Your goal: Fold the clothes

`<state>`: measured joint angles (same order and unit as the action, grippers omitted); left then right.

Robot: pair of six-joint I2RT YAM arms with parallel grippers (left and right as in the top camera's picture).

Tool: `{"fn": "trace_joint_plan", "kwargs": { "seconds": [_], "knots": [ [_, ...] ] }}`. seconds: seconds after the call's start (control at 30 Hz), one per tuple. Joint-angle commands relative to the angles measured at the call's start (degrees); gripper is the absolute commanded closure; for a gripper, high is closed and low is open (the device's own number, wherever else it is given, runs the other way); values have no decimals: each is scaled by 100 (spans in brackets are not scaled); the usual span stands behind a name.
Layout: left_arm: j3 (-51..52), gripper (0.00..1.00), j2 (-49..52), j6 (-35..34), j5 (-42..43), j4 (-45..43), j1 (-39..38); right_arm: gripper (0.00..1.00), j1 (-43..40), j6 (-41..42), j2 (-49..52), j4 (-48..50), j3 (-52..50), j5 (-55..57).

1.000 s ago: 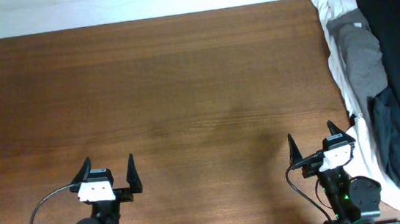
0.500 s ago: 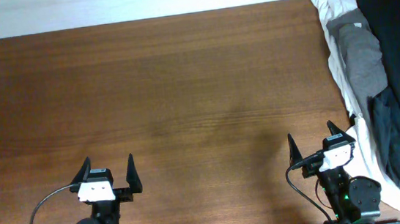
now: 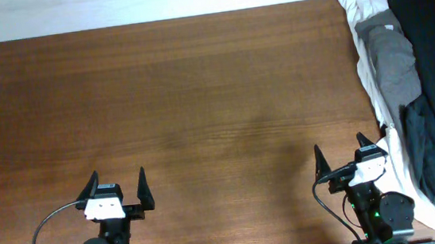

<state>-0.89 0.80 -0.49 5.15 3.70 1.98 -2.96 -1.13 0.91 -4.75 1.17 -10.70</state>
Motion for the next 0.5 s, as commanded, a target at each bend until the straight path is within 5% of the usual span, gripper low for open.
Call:
{"fn": "trace_joint_plan", "kwargs": {
  "seconds": [0.0, 0.13, 0.47],
  "knots": [
    [-310, 1, 125, -332, -63, 66, -17, 1, -7, 232, 111, -439, 483, 363],
    [-1073, 1, 728, -525, -61, 708, -17, 1, -7, 229, 721, -1255, 1377, 728],
    [-4452, 1, 4293, -501, -59, 2909, -17, 1, -9, 354, 4520, -4122, 5191, 1051]
  ]
}}
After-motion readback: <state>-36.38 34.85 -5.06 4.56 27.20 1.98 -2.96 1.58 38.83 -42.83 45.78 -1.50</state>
